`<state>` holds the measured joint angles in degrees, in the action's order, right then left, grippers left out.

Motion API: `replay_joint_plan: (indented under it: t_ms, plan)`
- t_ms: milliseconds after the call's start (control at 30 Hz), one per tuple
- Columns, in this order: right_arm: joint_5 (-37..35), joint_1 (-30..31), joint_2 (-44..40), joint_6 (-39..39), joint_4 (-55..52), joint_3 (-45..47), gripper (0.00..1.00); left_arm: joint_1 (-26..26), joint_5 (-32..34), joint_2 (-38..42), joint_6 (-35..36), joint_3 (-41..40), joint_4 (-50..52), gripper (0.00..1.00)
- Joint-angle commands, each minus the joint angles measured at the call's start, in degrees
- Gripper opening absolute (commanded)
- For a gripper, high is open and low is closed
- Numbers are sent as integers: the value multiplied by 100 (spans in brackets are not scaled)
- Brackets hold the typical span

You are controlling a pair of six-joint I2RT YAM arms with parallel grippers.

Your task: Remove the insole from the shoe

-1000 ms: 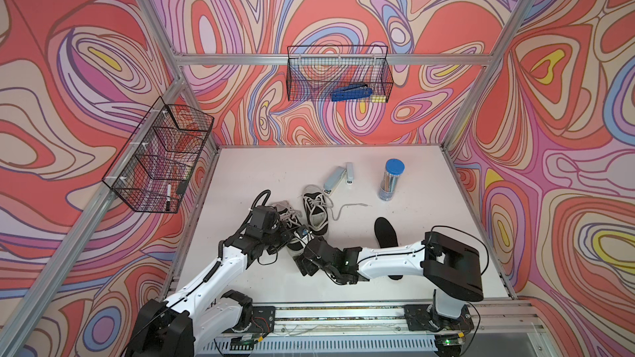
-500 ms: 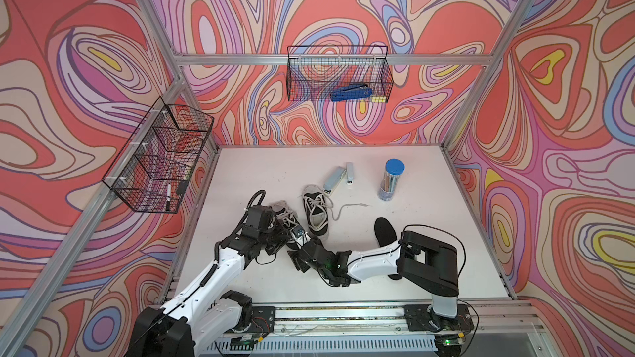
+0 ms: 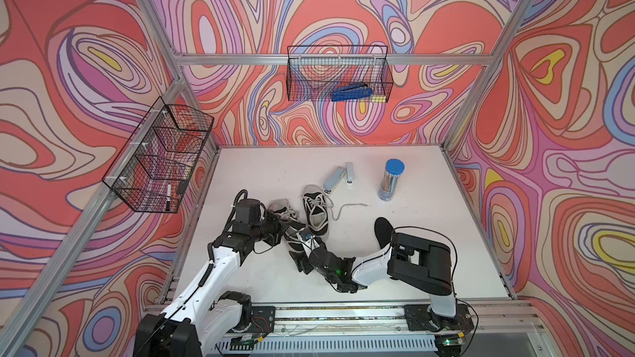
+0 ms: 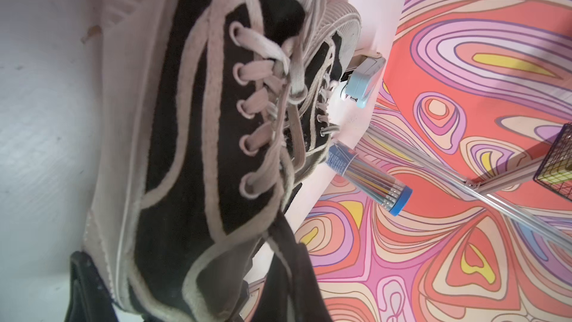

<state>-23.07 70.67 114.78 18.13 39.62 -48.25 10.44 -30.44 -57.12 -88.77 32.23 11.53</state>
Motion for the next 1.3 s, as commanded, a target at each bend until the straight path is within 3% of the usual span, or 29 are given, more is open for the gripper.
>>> replay_joint_plan:
  t_ms: [0, 33, 167, 267, 433, 500, 567, 700, 800, 900, 1267]
  plan:
    - [-37, 22, 63, 135, -288, 95, 45, -121, 175, 77, -297, 162, -668, 0]
    - [-88, 23, -30, 229, -479, 41, 56, -123, 141, 92, -213, 75, -614, 0]
    - [-3, 23, -590, 464, -1470, -152, 85, -117, 3, 165, -18, -550, -526, 0]
    - [442, 25, -1130, 627, -2179, -165, 98, -114, 46, 279, 18, -1014, -701, 0]
    - [1602, -36, -2158, 424, -4113, -635, 98, -97, -204, -32, -66, -1459, -1575, 0]
    - [1641, -64, -2445, 730, -4756, -939, 98, -72, -217, -111, -104, -1487, -1777, 0]
    - [1232, -112, -2658, 1679, -5161, -1211, 95, -53, -234, -144, -105, -1460, -1845, 0]
    - [822, -349, -2665, 4926, -6080, -1848, 71, -42, -276, -159, -198, -1452, -1986, 0]
    - [901, -362, -2612, 6442, -5614, -1645, 67, -35, -308, -141, -412, -1484, -2182, 0]
    - [1003, -441, -2414, 7364, -5098, -1513, 68, -40, -333, -137, -556, -1474, -2306, 0]
    - [1522, -880, -1627, 8399, -4502, -1811, 65, -35, -448, -178, -664, -1543, -2460, 0]
